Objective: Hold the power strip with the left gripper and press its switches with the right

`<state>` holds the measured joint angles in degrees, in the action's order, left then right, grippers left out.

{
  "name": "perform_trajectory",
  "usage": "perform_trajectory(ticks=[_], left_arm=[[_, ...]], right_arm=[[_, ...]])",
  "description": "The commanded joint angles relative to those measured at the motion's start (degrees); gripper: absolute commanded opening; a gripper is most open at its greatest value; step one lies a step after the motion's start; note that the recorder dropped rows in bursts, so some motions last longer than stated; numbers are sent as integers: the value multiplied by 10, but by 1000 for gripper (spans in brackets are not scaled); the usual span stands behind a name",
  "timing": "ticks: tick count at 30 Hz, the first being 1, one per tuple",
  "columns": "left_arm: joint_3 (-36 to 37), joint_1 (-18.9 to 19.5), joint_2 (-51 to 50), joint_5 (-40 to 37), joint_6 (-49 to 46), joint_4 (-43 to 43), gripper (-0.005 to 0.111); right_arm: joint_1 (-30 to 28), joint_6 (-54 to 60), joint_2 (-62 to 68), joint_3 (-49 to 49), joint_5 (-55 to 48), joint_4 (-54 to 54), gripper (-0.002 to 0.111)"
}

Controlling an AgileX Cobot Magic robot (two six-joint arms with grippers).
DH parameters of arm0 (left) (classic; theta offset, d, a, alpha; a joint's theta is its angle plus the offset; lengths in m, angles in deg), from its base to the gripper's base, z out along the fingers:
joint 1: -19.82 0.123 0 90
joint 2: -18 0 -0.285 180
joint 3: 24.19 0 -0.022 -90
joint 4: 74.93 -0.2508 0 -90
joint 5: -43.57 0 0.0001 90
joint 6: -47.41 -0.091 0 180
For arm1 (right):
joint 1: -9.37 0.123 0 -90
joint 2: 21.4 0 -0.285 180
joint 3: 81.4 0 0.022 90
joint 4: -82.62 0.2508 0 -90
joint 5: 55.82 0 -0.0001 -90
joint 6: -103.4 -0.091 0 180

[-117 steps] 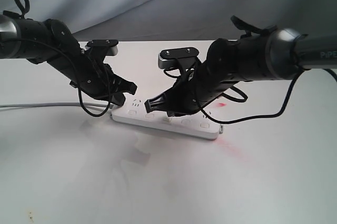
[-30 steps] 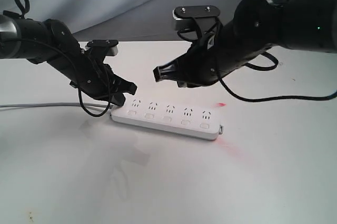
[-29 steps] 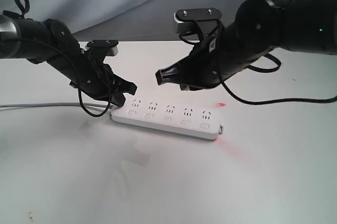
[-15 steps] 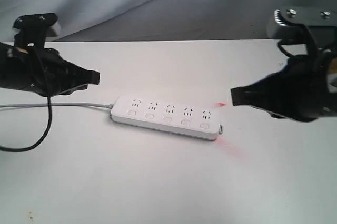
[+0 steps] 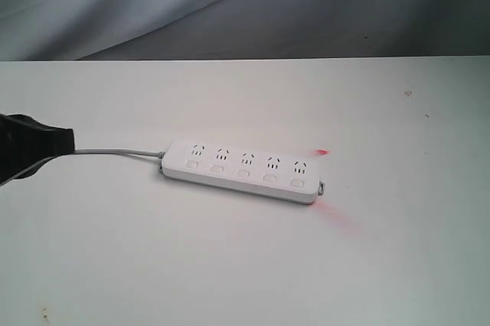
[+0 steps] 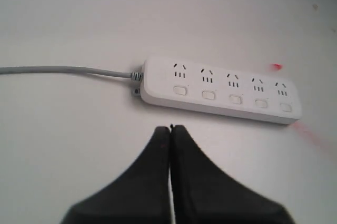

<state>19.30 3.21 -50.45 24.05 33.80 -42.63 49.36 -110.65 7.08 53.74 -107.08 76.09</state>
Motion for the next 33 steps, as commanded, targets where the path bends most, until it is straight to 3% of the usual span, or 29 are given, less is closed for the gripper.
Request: perform_trajectory(ticks=[1,6,9,17,24,29,33], left_arm=[[36,0,78,2,30,6,0],[75,0,164,9,35,8,0],[97,0,207,16,35,8,0],[170,0,289,68,46,7,0],[253,0,317,181,46,2,0],[288,0,319,208,45,0,0],[306,0,319,226,45,0,0]], right_arm=[[0,-11,-103,-3,-75,-8,0],[0,-15,-207,-3,-150,-10,0],[0,-21,-207,0,-187,-12,0],[0,-21,-207,-3,-178,-26,0],[0,-73,-207,-38,-4,-86,0],[0,-87,-207,-123,143,-131,0],[0,-112,-207,-179,261,-232,0]])
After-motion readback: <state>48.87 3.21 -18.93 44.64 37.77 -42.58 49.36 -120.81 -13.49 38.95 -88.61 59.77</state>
